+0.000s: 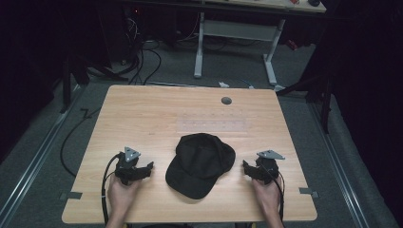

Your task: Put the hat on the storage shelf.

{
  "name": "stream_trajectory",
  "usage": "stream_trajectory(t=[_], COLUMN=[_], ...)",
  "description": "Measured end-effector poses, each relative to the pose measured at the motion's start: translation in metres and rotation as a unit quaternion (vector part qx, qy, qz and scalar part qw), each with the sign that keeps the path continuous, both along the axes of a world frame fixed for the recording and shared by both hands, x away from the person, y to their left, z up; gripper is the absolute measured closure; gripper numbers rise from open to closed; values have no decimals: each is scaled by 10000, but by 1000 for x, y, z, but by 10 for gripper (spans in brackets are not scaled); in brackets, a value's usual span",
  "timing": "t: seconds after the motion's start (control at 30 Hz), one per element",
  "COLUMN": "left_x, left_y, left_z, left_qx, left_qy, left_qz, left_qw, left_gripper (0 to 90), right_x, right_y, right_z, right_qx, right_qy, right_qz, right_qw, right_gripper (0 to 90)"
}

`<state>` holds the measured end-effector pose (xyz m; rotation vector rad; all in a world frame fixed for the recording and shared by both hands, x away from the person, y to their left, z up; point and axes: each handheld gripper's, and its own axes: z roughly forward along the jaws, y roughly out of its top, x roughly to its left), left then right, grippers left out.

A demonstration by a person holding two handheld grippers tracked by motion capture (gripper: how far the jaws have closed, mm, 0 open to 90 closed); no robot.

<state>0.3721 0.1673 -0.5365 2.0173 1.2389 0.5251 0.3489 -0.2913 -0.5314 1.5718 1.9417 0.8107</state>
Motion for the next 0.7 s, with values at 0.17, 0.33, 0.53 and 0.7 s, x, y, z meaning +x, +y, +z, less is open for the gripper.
stream_trajectory(t=[0.17,0.33,0.53,0.7], left_x=[0,0,0,0], left_y=[0,0,0,0], left_z=[0,0,0,0], left_qx=[-4,-1,-3,-3], left_qy=[9,2,2,2], left_qz=[-4,2,2,2], left_qw=[10000,10000,10000,10000], left_gripper=[268,268,268,268], right_x=[1,0,-3,-9], right_y=[1,-2,-3,-2], right_z=[0,0,2,6], right_qx=[1,12,145,288], right_qy=[34,-7,-43,-152], right_qz=[43,13,-16,66], right_qw=[10000,10000,9999,9994], right_gripper=[243,306,380,411])
